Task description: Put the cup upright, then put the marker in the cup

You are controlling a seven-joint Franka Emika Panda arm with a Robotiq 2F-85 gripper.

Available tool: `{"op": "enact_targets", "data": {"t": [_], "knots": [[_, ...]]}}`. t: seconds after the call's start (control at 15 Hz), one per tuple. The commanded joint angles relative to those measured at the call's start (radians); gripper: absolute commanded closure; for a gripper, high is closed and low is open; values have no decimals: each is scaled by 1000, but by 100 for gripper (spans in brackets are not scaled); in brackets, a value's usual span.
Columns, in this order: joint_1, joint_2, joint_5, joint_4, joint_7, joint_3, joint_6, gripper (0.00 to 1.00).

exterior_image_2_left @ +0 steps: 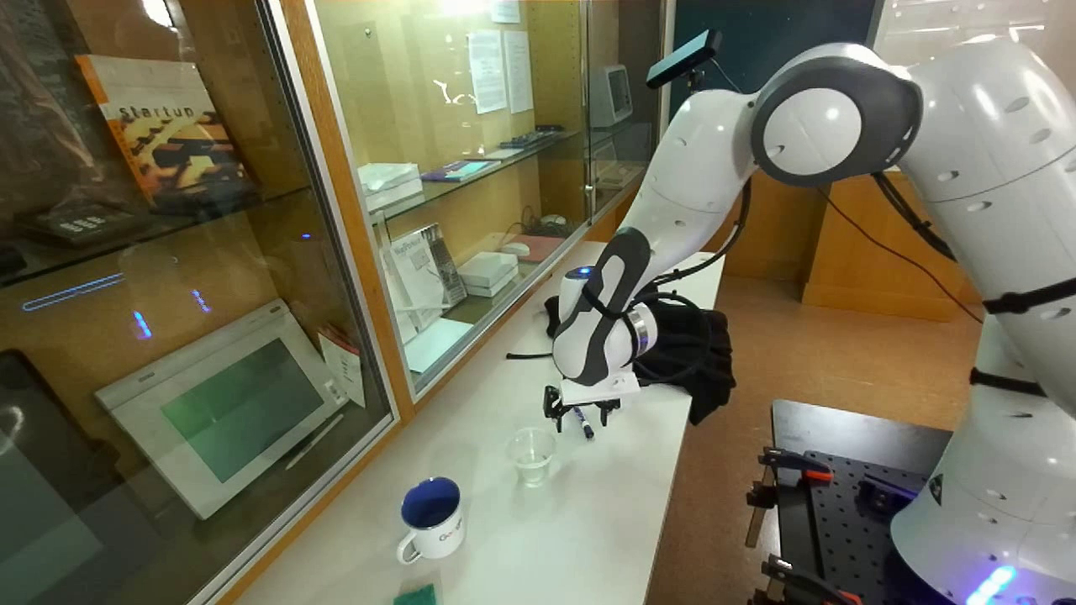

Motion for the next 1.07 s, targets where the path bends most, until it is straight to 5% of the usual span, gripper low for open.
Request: {"op": "enact_targets", "data": {"t": [0.0, 0.93, 1.0], "knots": [[9, 56, 19, 54, 41, -11, 7, 0], [30, 141, -2, 132, 78, -68, -4, 0], [28, 142, -2, 133, 76, -66, -6, 24]]}}
